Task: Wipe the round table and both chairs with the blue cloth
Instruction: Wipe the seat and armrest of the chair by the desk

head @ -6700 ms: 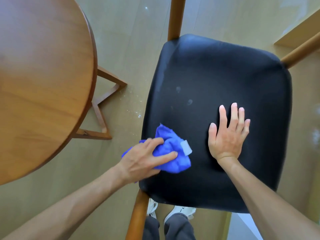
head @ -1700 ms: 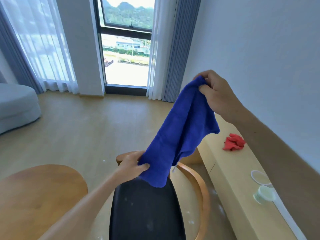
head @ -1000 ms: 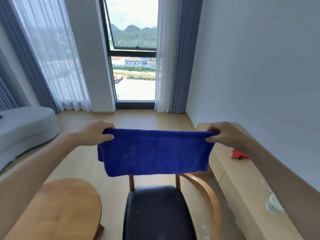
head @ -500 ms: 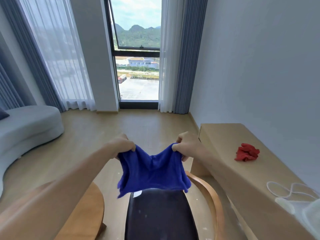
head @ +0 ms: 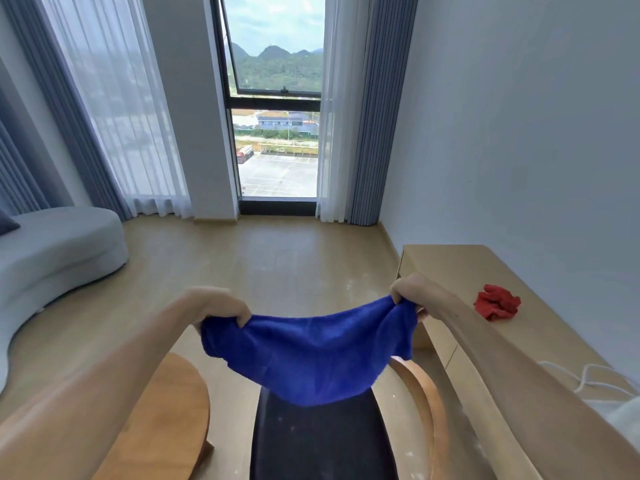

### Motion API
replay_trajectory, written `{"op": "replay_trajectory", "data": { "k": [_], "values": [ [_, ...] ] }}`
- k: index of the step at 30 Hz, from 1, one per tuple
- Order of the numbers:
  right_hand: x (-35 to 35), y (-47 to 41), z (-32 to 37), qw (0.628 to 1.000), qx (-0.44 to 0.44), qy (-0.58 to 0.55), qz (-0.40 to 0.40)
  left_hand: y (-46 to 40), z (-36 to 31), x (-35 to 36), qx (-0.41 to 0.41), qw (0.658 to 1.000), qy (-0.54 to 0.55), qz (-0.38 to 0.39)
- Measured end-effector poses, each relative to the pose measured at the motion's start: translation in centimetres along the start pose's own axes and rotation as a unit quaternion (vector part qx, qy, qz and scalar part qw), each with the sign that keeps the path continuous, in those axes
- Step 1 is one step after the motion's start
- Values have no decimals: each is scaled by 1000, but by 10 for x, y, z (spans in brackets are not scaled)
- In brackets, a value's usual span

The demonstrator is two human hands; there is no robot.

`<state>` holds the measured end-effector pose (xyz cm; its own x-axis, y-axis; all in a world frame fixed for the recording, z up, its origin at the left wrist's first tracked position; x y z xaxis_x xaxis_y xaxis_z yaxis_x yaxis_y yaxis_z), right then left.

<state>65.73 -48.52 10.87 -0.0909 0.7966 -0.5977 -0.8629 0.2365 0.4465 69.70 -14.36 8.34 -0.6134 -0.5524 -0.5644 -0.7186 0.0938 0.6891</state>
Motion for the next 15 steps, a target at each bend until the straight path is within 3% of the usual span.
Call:
{"op": "replay_trajectory", "data": {
  "k": [7, 15],
  "values": [
    [16, 1, 13, 999, -25, -2, 24, -4, -17, 17, 7, 993, 115, 16],
    [60, 21, 53, 989, -129, 32, 59, 4, -58, 50, 73, 983, 166, 37]
  ]
}}
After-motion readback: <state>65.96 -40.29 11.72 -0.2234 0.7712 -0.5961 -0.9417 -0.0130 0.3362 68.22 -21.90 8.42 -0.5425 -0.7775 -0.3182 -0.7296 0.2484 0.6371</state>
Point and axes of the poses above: each hand's wrist, its own y-axis away from the middle knuckle, its own x-axis out of the palm, z = x × y, the point moved 7 cm from there along -y, towards the middle knuckle, and after that the axes turned 4 degrees about z, right-handed, at the moved point
